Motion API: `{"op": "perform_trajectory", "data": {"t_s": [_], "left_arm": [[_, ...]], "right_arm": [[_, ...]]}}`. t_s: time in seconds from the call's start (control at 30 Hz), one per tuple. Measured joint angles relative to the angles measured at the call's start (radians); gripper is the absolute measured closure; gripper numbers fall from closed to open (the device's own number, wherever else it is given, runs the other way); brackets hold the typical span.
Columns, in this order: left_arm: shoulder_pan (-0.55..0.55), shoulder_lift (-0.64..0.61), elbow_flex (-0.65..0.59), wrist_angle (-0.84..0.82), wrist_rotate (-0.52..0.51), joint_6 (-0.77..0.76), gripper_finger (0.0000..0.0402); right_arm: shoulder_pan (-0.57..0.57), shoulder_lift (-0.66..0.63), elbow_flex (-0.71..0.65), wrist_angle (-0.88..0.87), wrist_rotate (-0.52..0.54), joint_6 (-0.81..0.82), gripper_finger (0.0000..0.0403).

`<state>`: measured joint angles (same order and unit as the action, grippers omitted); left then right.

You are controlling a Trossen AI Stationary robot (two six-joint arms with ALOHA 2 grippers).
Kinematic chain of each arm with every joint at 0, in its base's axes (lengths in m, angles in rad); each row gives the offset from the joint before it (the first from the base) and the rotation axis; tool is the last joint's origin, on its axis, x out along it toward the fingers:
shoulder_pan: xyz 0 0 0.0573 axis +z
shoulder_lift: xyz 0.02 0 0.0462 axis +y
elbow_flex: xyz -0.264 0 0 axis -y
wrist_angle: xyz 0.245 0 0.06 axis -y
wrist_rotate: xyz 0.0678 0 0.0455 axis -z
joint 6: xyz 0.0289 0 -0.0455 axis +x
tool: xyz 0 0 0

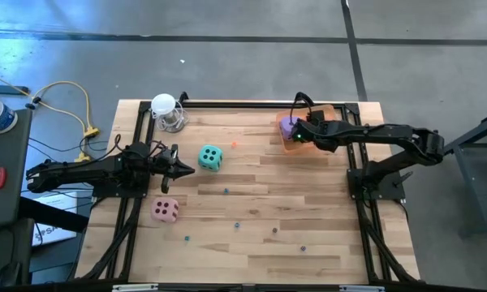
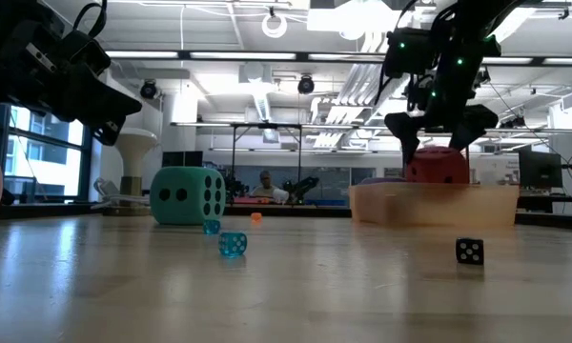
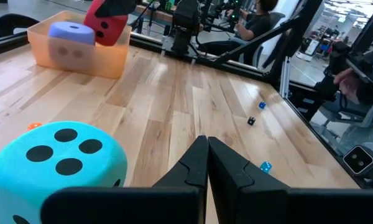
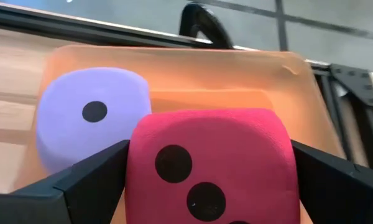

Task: Pick & Place Dice
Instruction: Put the large red die into the the orange bin

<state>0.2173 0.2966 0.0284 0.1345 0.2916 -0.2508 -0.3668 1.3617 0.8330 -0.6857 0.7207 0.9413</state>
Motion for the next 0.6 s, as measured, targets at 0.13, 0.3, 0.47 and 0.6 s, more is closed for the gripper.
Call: {"op": "perform_trajectory", "data": {"t_s": [0.13,0.3,0.47,0.6], "left_arm": [[0.0,0.0,0.0,0.0,0.0,0.0,0.0399],[0.0,0.0,0.0,0.0,0.0,0.0,0.0399],[0.0,0.0,0.0,0.0,0.0,0.001,0.0399],[0.0,0.0,0.0,0.0,0.0,0.0,0.0399]], "right_arm": [[0.0,0.0,0.0,0.022,-0.018,-0.003,0.0004],[-0.001,0.0,0.0,0.035,-0.015,-0.004,0.0004],[-0.002,0.0,0.0,0.048,-0.064,-0.026,0.0004],[-0.002,0.0,0.0,0.057,-0.058,-0.029,0.0004]]}}
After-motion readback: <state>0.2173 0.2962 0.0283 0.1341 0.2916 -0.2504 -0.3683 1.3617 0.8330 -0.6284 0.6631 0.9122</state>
